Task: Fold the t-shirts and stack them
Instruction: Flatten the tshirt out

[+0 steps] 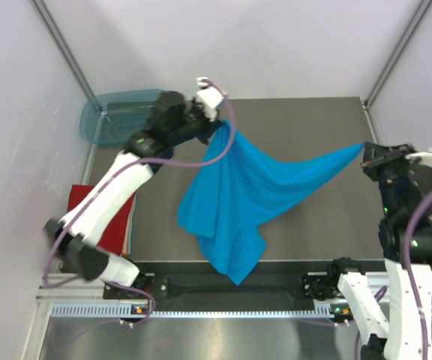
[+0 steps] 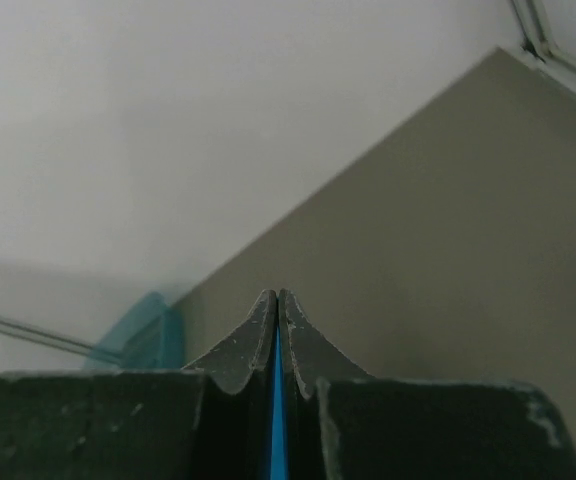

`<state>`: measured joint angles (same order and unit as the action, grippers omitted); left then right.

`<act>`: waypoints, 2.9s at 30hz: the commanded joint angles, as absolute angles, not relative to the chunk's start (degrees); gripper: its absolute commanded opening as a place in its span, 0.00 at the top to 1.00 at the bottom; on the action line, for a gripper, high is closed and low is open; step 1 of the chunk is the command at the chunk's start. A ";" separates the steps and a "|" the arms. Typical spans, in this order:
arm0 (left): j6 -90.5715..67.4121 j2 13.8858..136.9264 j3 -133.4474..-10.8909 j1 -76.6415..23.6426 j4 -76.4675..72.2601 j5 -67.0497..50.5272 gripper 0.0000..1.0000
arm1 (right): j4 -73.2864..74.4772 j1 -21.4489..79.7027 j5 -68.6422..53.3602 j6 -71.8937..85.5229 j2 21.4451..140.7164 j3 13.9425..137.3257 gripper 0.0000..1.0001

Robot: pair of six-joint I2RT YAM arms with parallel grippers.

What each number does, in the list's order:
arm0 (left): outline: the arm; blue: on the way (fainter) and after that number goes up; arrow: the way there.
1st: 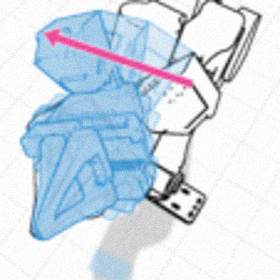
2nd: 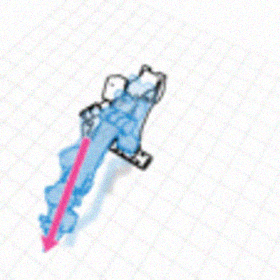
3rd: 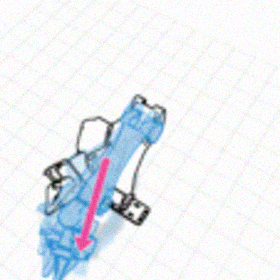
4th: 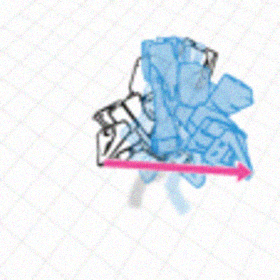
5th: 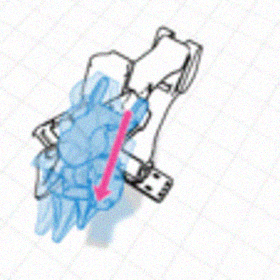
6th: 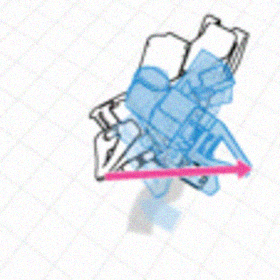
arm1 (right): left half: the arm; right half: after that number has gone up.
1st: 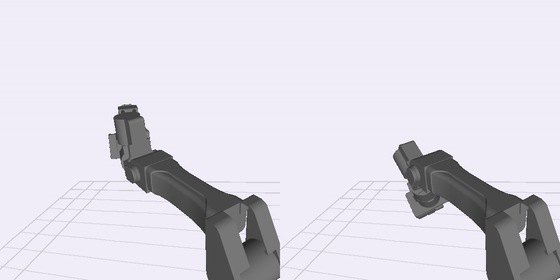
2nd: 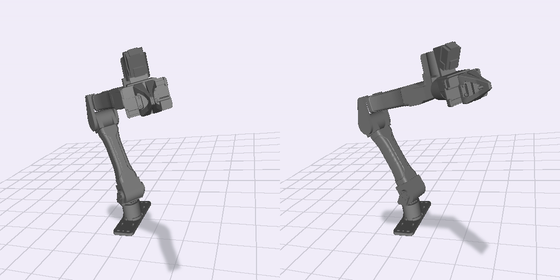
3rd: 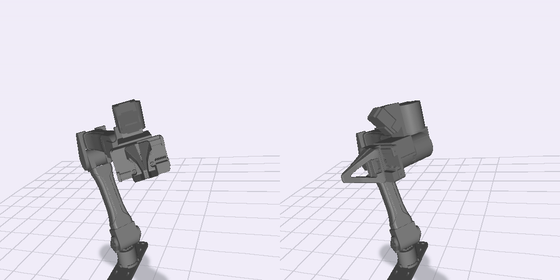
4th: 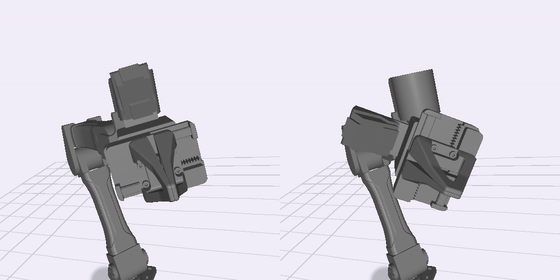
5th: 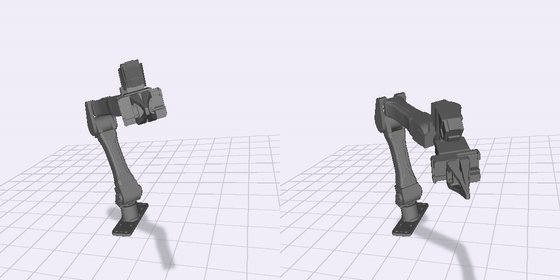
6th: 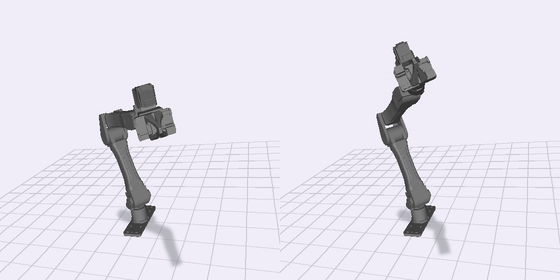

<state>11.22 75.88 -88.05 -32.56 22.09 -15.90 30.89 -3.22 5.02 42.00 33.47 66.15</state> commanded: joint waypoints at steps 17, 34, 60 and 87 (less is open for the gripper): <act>16.02 131.50 -128.97 -34.10 14.48 21.01 0.23 | 22.50 -2.64 16.24 36.83 57.83 54.40 1.00; -28.29 83.51 -56.61 -38.23 18.90 1.32 0.45 | 19.25 -2.99 11.43 36.21 58.09 55.19 1.00; -30.78 99.14 -57.82 -40.18 17.41 20.91 1.00 | 21.62 -2.99 8.97 37.18 52.30 53.26 1.00; -37.43 82.12 -58.73 -29.44 32.00 9.06 0.55 | 18.28 -1.67 2.46 39.90 55.46 44.74 1.00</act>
<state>-30.63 87.53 -62.83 -29.76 30.30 11.88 21.76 -2.48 3.99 39.27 55.20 45.23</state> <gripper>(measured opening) 0.457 0.006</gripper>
